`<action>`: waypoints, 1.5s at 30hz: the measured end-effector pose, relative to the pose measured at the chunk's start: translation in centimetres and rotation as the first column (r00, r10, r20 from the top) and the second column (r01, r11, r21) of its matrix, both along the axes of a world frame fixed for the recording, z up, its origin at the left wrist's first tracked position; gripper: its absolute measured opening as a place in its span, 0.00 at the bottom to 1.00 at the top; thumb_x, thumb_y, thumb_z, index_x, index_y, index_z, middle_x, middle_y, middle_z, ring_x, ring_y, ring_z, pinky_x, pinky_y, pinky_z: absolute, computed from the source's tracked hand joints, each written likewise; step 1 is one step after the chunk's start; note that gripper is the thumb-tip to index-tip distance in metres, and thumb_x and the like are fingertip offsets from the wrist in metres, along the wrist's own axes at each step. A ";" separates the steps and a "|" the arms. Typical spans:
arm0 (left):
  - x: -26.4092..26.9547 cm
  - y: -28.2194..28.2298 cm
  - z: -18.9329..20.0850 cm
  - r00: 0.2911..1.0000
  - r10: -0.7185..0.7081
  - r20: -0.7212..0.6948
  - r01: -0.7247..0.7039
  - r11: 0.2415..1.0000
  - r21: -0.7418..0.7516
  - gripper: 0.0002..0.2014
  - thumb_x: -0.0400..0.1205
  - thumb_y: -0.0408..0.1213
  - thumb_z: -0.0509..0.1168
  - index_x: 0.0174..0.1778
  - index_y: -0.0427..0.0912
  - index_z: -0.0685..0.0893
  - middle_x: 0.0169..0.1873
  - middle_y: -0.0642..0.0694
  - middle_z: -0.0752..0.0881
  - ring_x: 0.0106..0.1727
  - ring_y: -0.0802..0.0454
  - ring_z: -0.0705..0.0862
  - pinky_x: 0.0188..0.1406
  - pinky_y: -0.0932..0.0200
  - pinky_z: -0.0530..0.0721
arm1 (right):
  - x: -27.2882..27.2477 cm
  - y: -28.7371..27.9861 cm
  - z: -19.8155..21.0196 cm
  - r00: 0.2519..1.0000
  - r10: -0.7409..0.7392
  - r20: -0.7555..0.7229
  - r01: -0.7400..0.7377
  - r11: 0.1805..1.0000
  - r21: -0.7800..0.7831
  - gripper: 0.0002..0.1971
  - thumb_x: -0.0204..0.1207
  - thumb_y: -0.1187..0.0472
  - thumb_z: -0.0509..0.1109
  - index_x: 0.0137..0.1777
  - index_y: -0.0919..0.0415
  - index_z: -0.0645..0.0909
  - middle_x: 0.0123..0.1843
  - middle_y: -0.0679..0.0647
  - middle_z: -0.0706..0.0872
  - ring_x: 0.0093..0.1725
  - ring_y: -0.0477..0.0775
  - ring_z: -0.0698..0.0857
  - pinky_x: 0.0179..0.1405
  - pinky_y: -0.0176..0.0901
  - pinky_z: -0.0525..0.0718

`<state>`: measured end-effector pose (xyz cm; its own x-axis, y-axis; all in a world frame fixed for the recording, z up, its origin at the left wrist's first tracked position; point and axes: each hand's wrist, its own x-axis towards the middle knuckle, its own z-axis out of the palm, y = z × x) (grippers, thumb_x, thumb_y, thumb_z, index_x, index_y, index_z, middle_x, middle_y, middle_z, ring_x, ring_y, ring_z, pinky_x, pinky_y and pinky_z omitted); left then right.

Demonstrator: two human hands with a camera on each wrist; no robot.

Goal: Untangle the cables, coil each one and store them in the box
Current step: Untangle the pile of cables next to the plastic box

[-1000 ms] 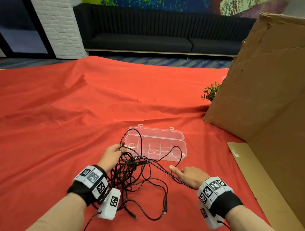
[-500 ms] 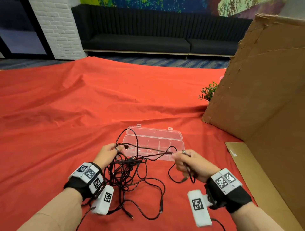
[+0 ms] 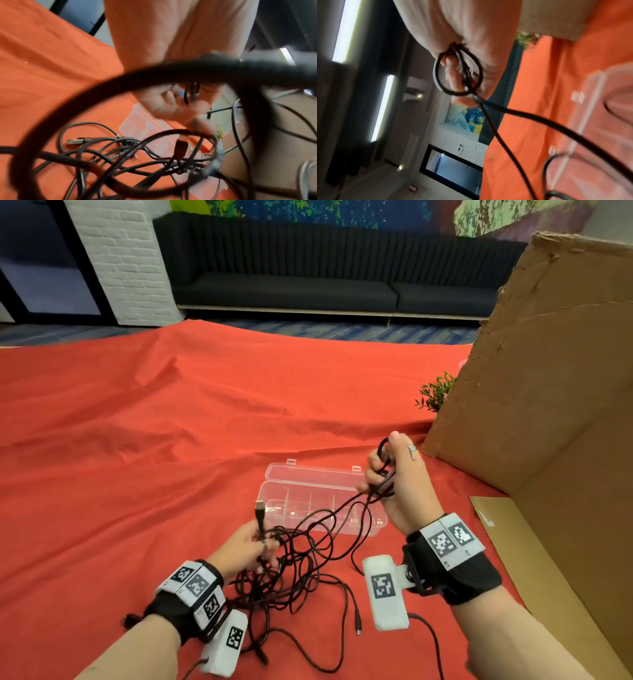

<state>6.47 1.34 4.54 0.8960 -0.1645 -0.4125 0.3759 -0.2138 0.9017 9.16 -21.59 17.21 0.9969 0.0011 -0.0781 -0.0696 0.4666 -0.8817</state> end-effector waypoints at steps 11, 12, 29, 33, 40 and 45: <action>-0.1 -1.3 3.3 0.948 0.032 0.317 -0.064 0.994 0.092 0.44 0.57 0.58 0.75 0.69 0.66 0.62 0.71 0.56 0.70 0.71 0.58 0.71 0.70 0.54 0.68 | 0.0 -0.4 2.3 0.997 0.031 0.068 -0.031 1.000 -0.002 0.18 0.85 0.52 0.52 0.33 0.54 0.60 0.26 0.48 0.63 0.22 0.44 0.55 0.24 0.40 0.49; -0.5 -2.7 4.0 0.927 -0.091 0.363 0.062 0.994 0.092 0.46 0.56 0.61 0.76 0.69 0.71 0.60 0.71 0.61 0.71 0.72 0.64 0.70 0.71 0.57 0.66 | -0.2 0.2 2.4 0.995 0.061 0.080 -0.061 0.998 -0.006 0.18 0.85 0.51 0.52 0.33 0.54 0.60 0.27 0.48 0.63 0.23 0.45 0.55 0.25 0.41 0.49; 0.1 -0.3 -4.0 0.886 -0.439 0.147 0.297 0.782 0.548 0.20 0.82 0.51 0.62 0.26 0.48 0.66 0.23 0.52 0.69 0.27 0.61 0.68 0.33 0.62 0.66 | 1.7 -13.2 3.8 0.812 -0.482 0.329 0.583 0.657 -0.477 0.17 0.80 0.50 0.57 0.31 0.54 0.62 0.26 0.51 0.65 0.19 0.44 0.62 0.17 0.30 0.60; 0.5 -0.2 -1.7 0.947 -0.266 0.179 0.204 0.931 0.304 0.19 0.77 0.42 0.71 0.27 0.46 0.68 0.19 0.56 0.69 0.25 0.61 0.65 0.27 0.68 0.64 | 0.7 -13.7 -1.7 0.946 -0.168 0.276 0.303 0.160 -0.940 0.15 0.80 0.55 0.63 0.35 0.61 0.67 0.24 0.54 0.71 0.26 0.53 0.69 0.33 0.46 0.67; 0.7 -4.0 2.6 0.900 -0.361 0.243 0.294 0.916 0.273 0.13 0.83 0.44 0.60 0.33 0.51 0.79 0.33 0.57 0.78 0.37 0.62 0.75 0.43 0.66 0.72 | -2.9 -4.9 -6.9 0.861 0.439 -0.256 -0.401 0.278 -0.873 0.17 0.78 0.52 0.67 0.62 0.40 0.66 0.58 0.51 0.87 0.55 0.47 0.86 0.63 0.45 0.80; 1.0 -5.9 3.9 0.932 -0.262 0.249 0.252 0.965 0.073 0.11 0.85 0.43 0.58 0.38 0.45 0.78 0.21 0.60 0.73 0.24 0.64 0.69 0.27 0.68 0.68 | -3.1 -1.5 -6.4 0.791 0.548 -0.271 -0.579 0.531 -0.618 0.08 0.81 0.56 0.64 0.46 0.59 0.79 0.25 0.45 0.81 0.19 0.45 0.65 0.15 0.34 0.63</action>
<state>7.46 -4.60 8.47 0.9010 -0.3912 -0.1873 0.0627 -0.3099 0.9487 6.03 -23.11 10.77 0.8034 0.4969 -0.3280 -0.1529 -0.3602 -0.9203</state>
